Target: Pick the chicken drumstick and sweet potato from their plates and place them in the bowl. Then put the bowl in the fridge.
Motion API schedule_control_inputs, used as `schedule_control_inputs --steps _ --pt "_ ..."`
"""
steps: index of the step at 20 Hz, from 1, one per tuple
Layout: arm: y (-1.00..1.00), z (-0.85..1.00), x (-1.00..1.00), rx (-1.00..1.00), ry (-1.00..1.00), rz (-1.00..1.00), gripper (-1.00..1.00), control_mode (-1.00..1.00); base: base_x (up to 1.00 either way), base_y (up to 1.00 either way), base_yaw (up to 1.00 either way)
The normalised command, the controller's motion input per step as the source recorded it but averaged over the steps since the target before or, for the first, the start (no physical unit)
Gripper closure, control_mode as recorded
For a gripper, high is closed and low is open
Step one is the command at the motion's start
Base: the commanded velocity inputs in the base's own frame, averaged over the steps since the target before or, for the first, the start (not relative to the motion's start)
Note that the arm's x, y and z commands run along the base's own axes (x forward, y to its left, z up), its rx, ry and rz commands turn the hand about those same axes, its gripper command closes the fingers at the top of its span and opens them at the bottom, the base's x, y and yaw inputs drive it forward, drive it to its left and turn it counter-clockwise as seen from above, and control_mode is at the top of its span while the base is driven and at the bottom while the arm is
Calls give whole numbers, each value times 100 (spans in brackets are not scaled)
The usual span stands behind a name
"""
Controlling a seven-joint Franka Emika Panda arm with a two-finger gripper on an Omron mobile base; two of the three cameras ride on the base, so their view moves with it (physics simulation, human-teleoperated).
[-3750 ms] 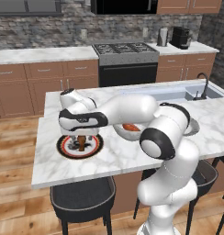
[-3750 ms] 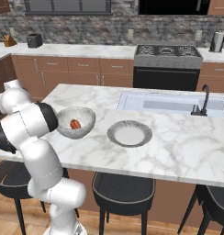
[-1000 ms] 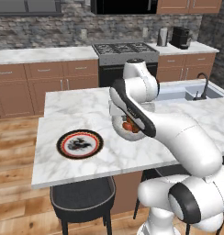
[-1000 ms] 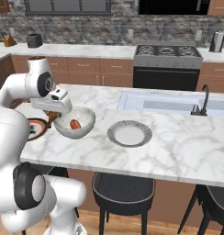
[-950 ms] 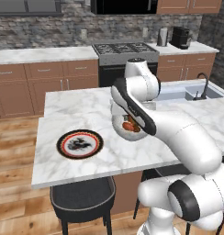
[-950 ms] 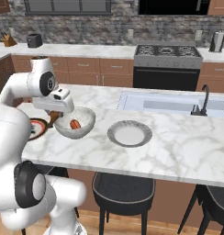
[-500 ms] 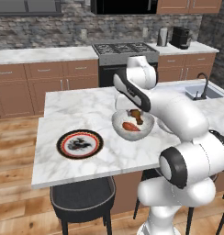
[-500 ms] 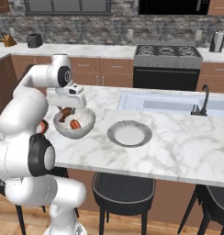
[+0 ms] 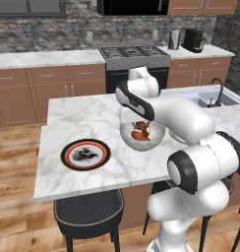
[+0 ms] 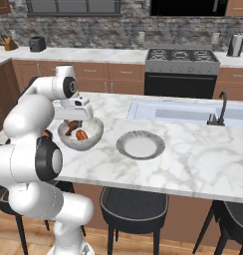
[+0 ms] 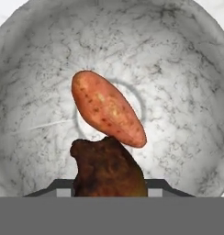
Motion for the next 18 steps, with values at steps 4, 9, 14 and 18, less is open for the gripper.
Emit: schedule_control_inputs --steps 4,9,14,18 --pt "0 -32 0 -4 0 0 100 -100 0 0 0" --pt "-3 -12 0 0 0 0 -100 -100 0 0 0" --pt "-8 0 0 0 0 0 -100 -100 0 0 0" --pt "-12 7 7 0 0 0 -100 -100 0 0 0"
